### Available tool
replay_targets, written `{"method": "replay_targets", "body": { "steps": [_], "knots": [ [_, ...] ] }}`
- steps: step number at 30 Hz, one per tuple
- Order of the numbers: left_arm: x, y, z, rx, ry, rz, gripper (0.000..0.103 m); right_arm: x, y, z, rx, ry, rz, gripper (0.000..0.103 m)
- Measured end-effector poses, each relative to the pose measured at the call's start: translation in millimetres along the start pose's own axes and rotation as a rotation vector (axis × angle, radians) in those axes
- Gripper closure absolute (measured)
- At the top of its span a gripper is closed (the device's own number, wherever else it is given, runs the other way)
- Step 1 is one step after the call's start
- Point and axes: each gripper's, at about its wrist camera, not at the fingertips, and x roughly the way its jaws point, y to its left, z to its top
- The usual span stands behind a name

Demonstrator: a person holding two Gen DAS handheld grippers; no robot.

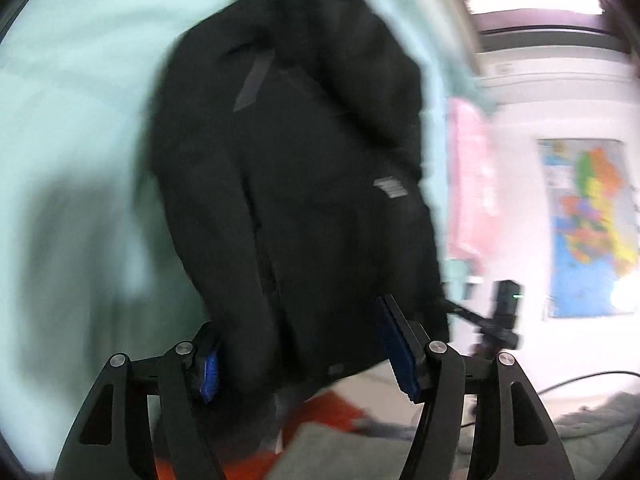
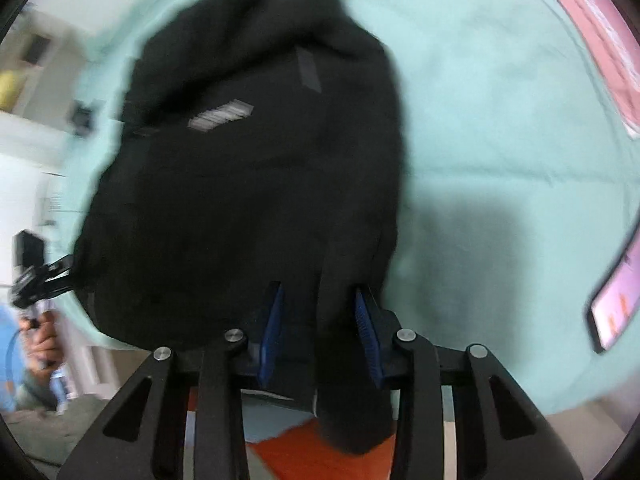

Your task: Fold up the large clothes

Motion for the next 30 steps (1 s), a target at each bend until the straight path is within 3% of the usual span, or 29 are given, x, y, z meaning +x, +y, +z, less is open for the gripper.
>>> {"method": "replay_targets", "body": {
  "steps": [2,8,12,14,15,16,19,21,25,30],
  "knots": [
    [7.9,-6.5,4.0,0.010,0.009,0.032,0.037,2.8,2.5,0.7,0.011,0.001,0.029,0.063],
    [39.6,26.5,-22.2,-0.061,0.112,0.217,0.037,36.0,-23.2,-21.1,0.097,0.111,-0.034,0.060],
    [40.9,41.5,-44.2,-0.099,0.148,0.267,0.039,47.5,-41.1,-49.4,0.161,0.219,-0.018,0.060],
    [42.3,42.6,-46.6,-0.111,0.147,0.293,0.065,52.5,-40.5,-50.5,0.182,0.214,0.012,0.061],
    [42.0,42.0,-43.6,-0.113,0.141,0.279,0.082,46.2,-37.0,-46.5,0.180,0.183,0.024,0.065],
    [37.3,40.1,-41.6,-0.118,0.128,0.265,0.091,38.3,-34.6,-41.3,0.180,0.149,0.028,0.076],
    [21.7,26.2,-26.2,-0.077,0.070,0.257,0.093,17.1,-19.7,-12.4,0.182,0.054,0.012,0.085],
    [0.8,12.4,-8.5,-0.064,0.006,0.204,0.093,0.6,-9.1,9.7,0.150,0.014,0.015,0.085],
    [-28.9,-17.6,30.8,-0.027,-0.093,0.132,0.092,-10.4,9.4,38.9,0.095,0.009,0.050,0.085],
    [-36.1,-49.6,57.2,0.015,-0.139,0.087,0.092,-27.0,8.5,65.9,0.167,-0.022,0.159,0.085]
  ]
}}
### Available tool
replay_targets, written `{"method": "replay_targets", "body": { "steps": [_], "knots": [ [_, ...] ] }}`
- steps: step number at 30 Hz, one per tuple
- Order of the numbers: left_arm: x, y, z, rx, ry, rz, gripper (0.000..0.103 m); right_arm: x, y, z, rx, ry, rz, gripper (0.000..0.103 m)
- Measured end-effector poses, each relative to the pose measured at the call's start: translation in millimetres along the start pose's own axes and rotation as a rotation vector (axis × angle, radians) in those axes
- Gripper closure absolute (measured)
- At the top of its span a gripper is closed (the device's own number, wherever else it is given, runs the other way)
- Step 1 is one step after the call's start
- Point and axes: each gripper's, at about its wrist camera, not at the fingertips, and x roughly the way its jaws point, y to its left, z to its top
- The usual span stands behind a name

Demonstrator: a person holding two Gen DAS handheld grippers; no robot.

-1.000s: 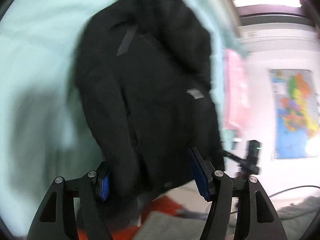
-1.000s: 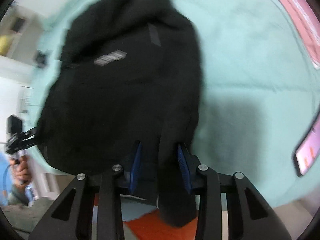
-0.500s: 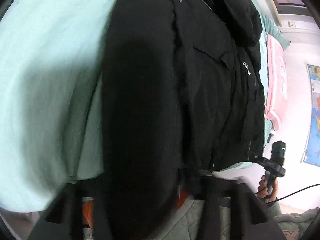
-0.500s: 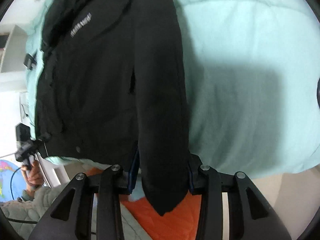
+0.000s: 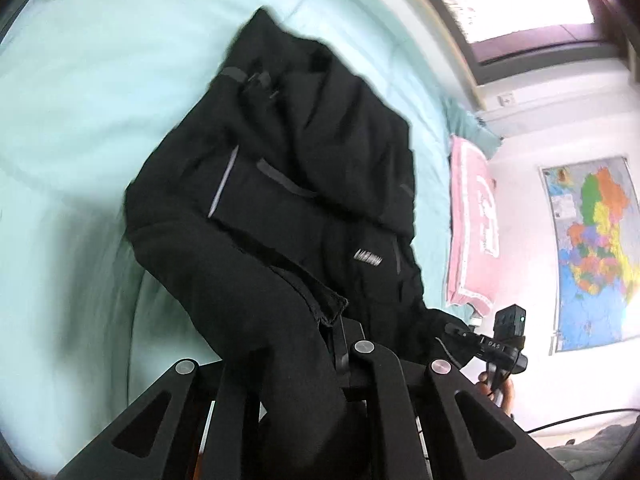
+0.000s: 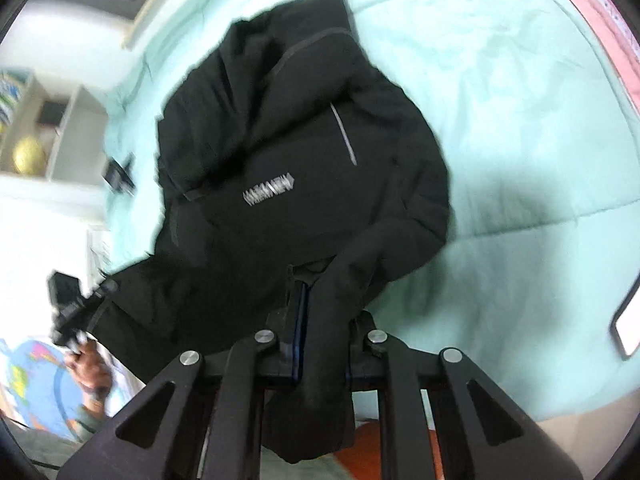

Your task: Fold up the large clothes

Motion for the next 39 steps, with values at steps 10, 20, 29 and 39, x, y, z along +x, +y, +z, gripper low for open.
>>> {"method": "replay_targets", "body": {
  "steps": [10,20,29,39],
  "knots": [
    [7.9,-19.4,23.3,0.047,0.013,-0.009,0.092,-7.2,-4.7,0.1,-0.043,0.111,-0.089,0.082],
    [30.9,0.3,-5.0,0.000,0.107,0.021,0.092,50.1,-54.8,-60.5,0.082,0.300,-0.093,0.065],
    [7.0,-13.4,7.3,-0.018,0.006,-0.009,0.092,-9.9,1.1,-10.2,-0.058,0.112,0.030,0.091],
    [-42.2,-30.7,107.5,0.006,-0.250,-0.039,0.090,-79.9,75.6,149.5,-0.147,-0.204,0.137,0.091]
  ]
}}
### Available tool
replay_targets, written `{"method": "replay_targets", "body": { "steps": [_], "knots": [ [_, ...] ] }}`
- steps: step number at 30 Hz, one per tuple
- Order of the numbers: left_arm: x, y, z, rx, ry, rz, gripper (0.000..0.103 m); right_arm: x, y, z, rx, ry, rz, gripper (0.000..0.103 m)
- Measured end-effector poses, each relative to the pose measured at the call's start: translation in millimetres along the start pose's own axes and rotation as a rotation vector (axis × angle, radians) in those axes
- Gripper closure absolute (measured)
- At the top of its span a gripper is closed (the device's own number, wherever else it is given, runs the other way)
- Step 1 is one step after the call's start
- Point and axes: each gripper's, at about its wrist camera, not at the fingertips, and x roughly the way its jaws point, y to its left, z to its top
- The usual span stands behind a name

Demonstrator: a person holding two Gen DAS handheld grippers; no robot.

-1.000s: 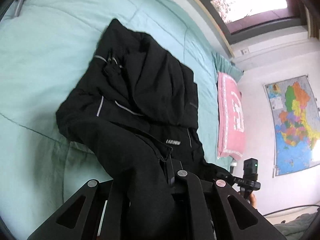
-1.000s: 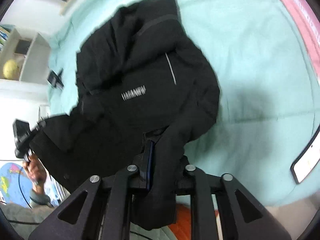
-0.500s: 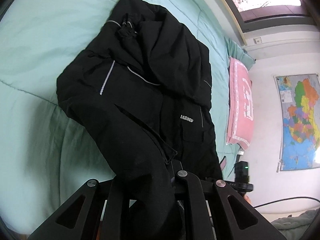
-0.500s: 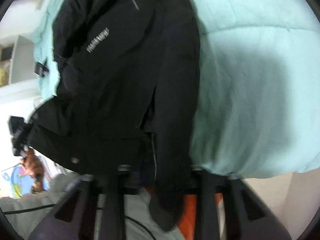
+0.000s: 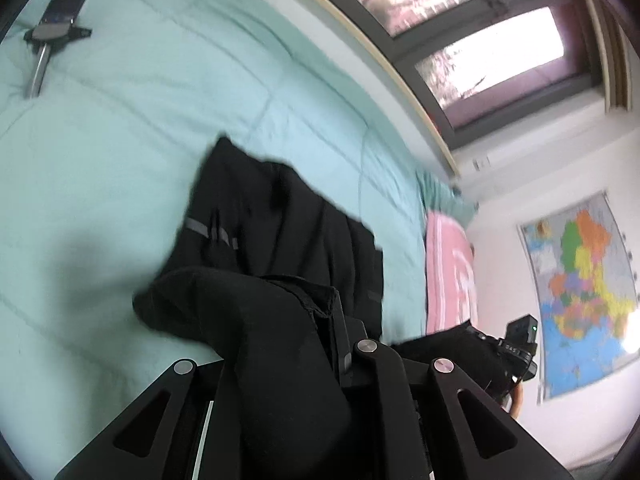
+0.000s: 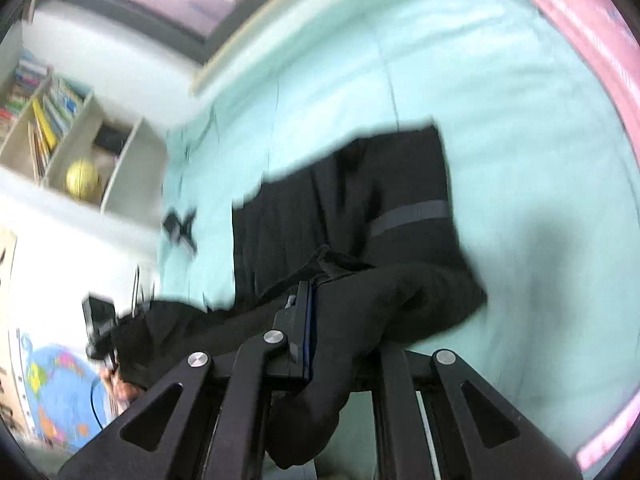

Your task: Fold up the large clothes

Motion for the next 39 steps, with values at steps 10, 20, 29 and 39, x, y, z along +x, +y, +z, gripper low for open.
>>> {"method": "replay_targets", "body": {
  "steps": [10,20,29,39],
  "knots": [
    [134.3,50.9,99.6,-0.152,0.048,0.159,0.083,108.0,-50.0,104.2,0.200,-0.038,-0.126,0.088],
    [250.4,95.7,112.8,-0.143,0.221,0.307,0.080,230.0,-104.5,108.3,0.295,0.136,-0.276,0.086],
    [146.3,55.8,114.8,0.002,0.293,0.051,0.027,137.0,-76.7,115.4,0.294,0.117,-0.034,0.063],
    [130.3,26.1,119.9,0.179,0.117,0.355,0.022,96.6,-15.2,112.4,-0.169,-0.012,-0.329,0.012]
  ]
}}
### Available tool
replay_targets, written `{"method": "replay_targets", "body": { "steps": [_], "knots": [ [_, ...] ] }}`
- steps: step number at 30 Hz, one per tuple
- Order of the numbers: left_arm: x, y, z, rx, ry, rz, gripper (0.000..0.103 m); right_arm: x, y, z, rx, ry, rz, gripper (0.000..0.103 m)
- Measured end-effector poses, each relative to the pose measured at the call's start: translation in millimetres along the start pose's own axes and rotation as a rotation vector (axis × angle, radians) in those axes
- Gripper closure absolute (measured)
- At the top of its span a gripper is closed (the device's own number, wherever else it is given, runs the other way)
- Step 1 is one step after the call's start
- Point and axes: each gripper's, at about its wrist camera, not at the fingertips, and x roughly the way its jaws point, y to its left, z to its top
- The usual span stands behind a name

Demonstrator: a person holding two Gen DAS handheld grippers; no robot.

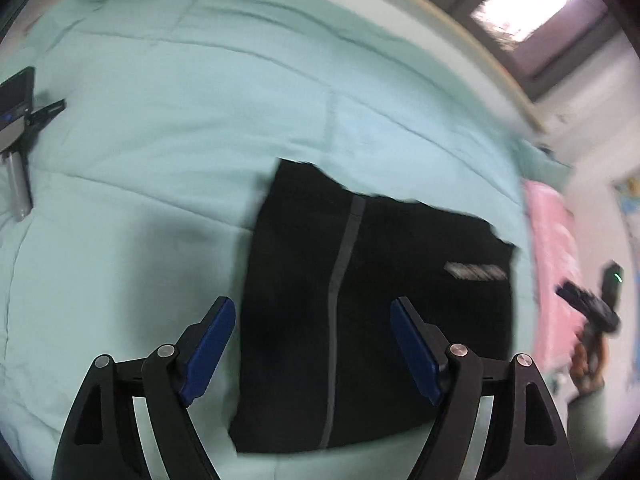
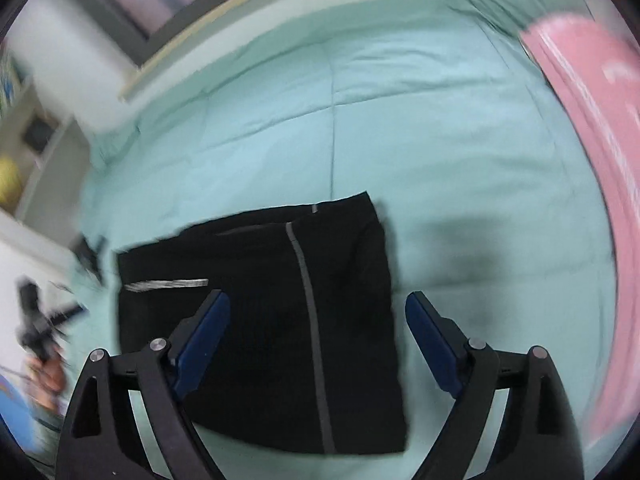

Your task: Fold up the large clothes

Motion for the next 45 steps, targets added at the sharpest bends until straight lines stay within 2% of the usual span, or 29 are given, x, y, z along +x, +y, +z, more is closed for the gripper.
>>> {"method": "replay_targets", "body": {
  "steps": [3,5,8,11,12,14,15,16,18,19,23,25,27,30,32,33,35,37,39,42,44,45],
  "knots": [
    [24.6,14.7,15.9,-0.057,-0.011,-0.011,0.022,35.9,7.5,6.6,-0.076,0.021,-0.055,0.012],
    [39.4,19.7,26.8,-0.074,-0.013,-0.022,0.022,57.0,-4.2,8.5,-0.087,0.037,-0.048,0.012],
    [67.0,26.5,37.2,-0.069,0.037,0.000,0.022,85.8,-19.0,16.3,-0.074,0.065,-0.025,0.012],
    [87.9,35.1,40.6,-0.100,0.079,-0.034,0.022,114.0,-32.0,25.0,-0.066,0.088,-0.020,0.012],
    [93.0,36.3,40.8,-0.114,0.085,-0.049,0.022,121.4,-34.7,25.5,-0.056,0.100,0.006,0.014],
    [99.4,34.2,39.9,-0.120,0.079,-0.061,0.026,131.1,-31.7,24.5,-0.052,0.120,0.038,0.039],
    [98.6,30.3,39.0,-0.103,0.062,-0.032,0.050,134.5,-26.3,22.4,-0.077,0.135,0.037,0.065],
    [98.8,22.4,37.1,-0.084,0.056,0.002,0.088,135.6,-20.8,20.6,-0.115,0.130,0.005,0.082],
    [82.7,15.0,33.2,-0.057,0.015,0.058,0.090,118.7,-8.7,14.0,-0.174,0.064,-0.108,0.085],
    [70.1,12.4,31.5,-0.054,-0.019,0.065,0.091,107.8,-6.2,12.0,-0.176,0.031,-0.130,0.086],
    [25.8,-2.7,42.9,-0.043,-0.122,0.019,0.092,67.2,-0.9,20.2,-0.153,-0.073,-0.171,0.087],
    [21.1,-15.1,59.1,-0.025,-0.162,0.026,0.091,61.2,6.2,33.1,-0.163,-0.113,-0.223,0.089],
    [33.7,-18.9,71.6,-0.020,-0.164,0.061,0.091,70.1,6.3,46.5,-0.145,-0.122,-0.259,0.090],
    [83.9,-13.1,78.7,-0.019,-0.083,0.165,0.091,108.4,-4.1,57.4,-0.094,-0.056,-0.255,0.090],
    [126.1,3.9,72.8,-0.075,0.011,0.175,0.089,149.7,-12.7,52.3,-0.080,0.037,-0.235,0.090],
    [141.9,9.9,68.7,-0.088,0.033,0.182,0.083,163.3,-14.0,48.8,-0.085,0.069,-0.229,0.090],
    [152.0,13.9,65.7,-0.094,0.028,0.194,0.076,185.8,-14.0,40.6,-0.099,0.107,-0.240,0.089],
    [148.2,14.6,69.2,-0.092,0.019,0.207,0.057,189.0,-11.9,41.9,-0.100,0.112,-0.266,0.085],
    [135.5,20.3,73.5,-0.099,0.013,0.190,0.048,184.5,-11.6,46.8,-0.093,0.115,-0.282,0.081],
    [104.5,38.1,73.7,-0.144,-0.003,0.109,0.047,156.1,-5.5,49.7,-0.079,0.081,-0.268,0.077],
    [76.4,40.4,68.3,-0.145,-0.037,0.092,0.047,125.8,0.6,48.9,-0.071,0.029,-0.236,0.067],
    [59.4,36.2,60.5,-0.127,-0.061,0.097,0.047,107.0,7.3,45.5,-0.070,-0.004,-0.207,0.056]
  ]
}}
